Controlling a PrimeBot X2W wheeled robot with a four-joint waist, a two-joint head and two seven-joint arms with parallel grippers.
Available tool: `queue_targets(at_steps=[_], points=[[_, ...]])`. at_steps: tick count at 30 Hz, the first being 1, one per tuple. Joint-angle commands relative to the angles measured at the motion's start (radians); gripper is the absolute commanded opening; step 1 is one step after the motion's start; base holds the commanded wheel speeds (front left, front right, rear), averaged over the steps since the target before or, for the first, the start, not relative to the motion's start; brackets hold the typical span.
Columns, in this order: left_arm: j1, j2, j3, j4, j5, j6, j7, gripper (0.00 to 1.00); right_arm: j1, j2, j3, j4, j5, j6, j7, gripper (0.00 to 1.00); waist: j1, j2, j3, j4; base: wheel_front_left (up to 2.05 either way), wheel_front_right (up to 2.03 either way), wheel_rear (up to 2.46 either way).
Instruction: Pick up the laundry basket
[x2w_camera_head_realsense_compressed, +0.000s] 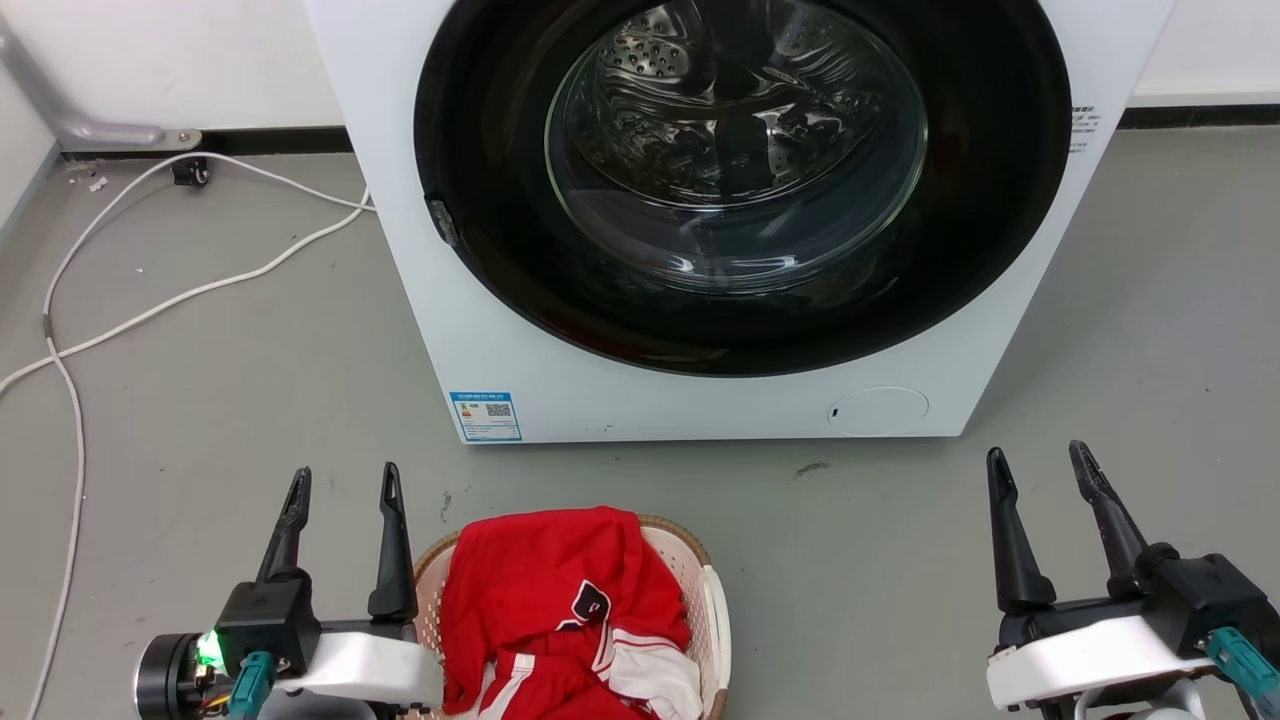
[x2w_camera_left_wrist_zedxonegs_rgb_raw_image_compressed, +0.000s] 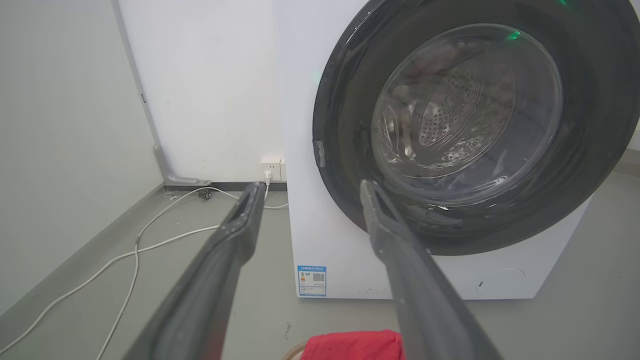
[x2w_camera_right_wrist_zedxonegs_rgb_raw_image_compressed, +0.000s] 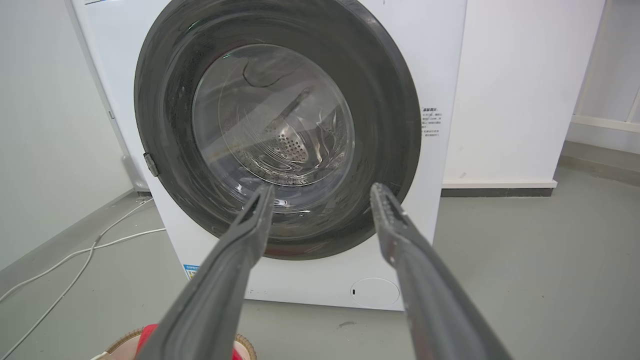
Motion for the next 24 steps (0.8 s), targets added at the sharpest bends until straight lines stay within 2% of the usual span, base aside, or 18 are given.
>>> queue_targets(at_steps=[1,14,17,24], points=[[0.008,0.003,0.002,-0.005,0.003,0.003,-0.005,1.0,0.008,-0.003,0.0,0.002,0.001,0.0,-0.002,1.0,-0.0001,0.0,0.0,0.0,0.0,0.0,0.0],[-0.017,0.005,0.041,0.012,0.011,-0.014,-0.005,1.0,-0.016,-0.003,0.011,0.029,-0.013,0.0,-0.002,1.0,-0.0001,0.0,0.021,0.004,0.0,0.0,0.0],[-0.039,0.013,0.07,0.031,0.002,-0.032,-0.005,1.0,-0.045,-0.002,0.026,0.058,-0.013,0.0,-0.002,1.0,-0.0001,0.0,0.045,0.005,0.0,0.0,0.0],[-0.127,0.044,0.125,0.135,-0.017,-0.094,-0.004,1.0,-0.135,-0.002,0.082,0.219,0.02,0.0,-0.002,1.0,-0.0001,0.0,0.14,0.018,0.0,0.0,0.0]])
